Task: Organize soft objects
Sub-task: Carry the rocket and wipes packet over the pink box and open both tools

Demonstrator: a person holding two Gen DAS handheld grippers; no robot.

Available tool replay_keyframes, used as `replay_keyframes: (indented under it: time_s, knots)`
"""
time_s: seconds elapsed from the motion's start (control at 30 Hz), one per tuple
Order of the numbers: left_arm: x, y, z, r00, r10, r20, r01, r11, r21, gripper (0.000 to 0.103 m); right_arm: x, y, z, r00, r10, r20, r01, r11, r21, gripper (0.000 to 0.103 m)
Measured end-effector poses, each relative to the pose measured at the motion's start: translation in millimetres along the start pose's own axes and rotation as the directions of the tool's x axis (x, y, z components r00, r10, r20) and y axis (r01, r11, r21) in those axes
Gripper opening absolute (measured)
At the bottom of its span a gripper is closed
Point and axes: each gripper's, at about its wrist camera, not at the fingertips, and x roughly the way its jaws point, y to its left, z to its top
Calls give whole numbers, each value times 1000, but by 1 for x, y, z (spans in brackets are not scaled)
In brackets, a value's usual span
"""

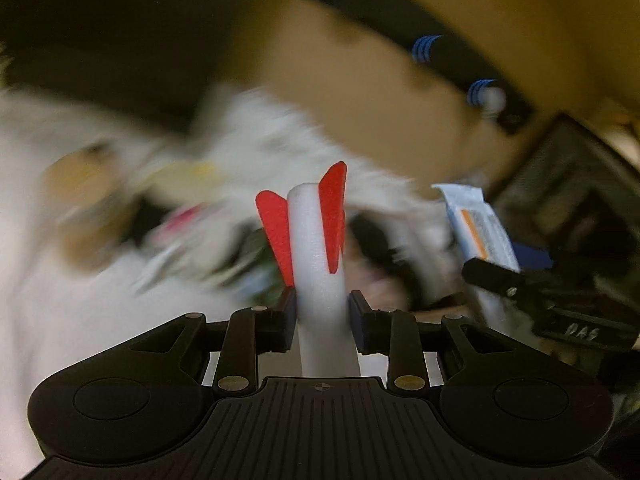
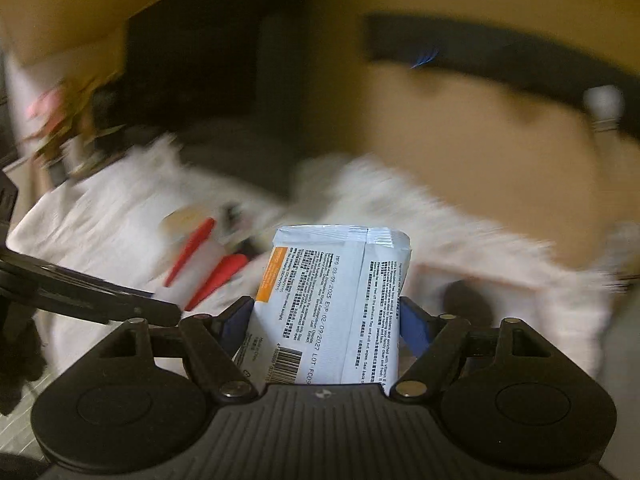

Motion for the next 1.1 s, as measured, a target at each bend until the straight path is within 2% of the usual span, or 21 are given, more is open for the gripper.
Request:
replay_keyframes:
  time_s: [0.07,0.17,0.2,0.27,0.33,0.37,0.43,0.53,0.67,0.77,0.9,1.03,1.1]
  knots:
    - [22,-26,21,998,-58,11,57,997,45,32,-23,-22,1,994,-98,50,98,995,4,77]
    - [69,-62,45,993,-114,19,113,992,58,32,-49,-46,-7,968,-231,98,232,973,-2,77]
    - [88,-70,52,990,-139,11,138,990,37,32,-55,-54,-12,961,-261,90,261,965,20,77]
    - [126,-81,60,988,-155,10,155,988,-1,33,-61,-70,-23,962,-269,49,266,961,70,77]
    - [163,-88,60,996,-92,-6,92,995,-35,33,-65,-78,-37,959,-284,28,280,956,93,77]
    - [183,-90,56,998,-35,-49,32,998,-54,33,-66,-81,-45,952,-305,16,302,948,103,77]
    - [217,-88,41,987,55,-154,-64,997,-53,32,-68,-87,-58,949,-315,-4,313,941,127,77]
    - [236,-81,16,973,125,-195,-136,990,-47,37,-64,-95,-73,954,-296,-39,298,940,166,77]
    - [224,-71,14,973,101,-210,-124,987,-99,38,-47,-106,-78,953,-292,-81,303,935,183,77]
    - [197,-71,24,988,58,-145,-75,991,-115,38,-34,-111,-68,952,-297,-71,305,938,168,77]
    - [170,-71,35,995,8,-104,-20,993,-118,38,-2,-118,-44,955,-294,-31,295,943,155,77]
    - [137,-70,30,999,34,-39,-36,998,-56,38,48,-125,-23,941,-336,-28,336,929,156,77]
    - [118,-64,20,998,66,-6,-66,997,-41,38,85,-128,-20,931,-360,-68,366,917,156,77]
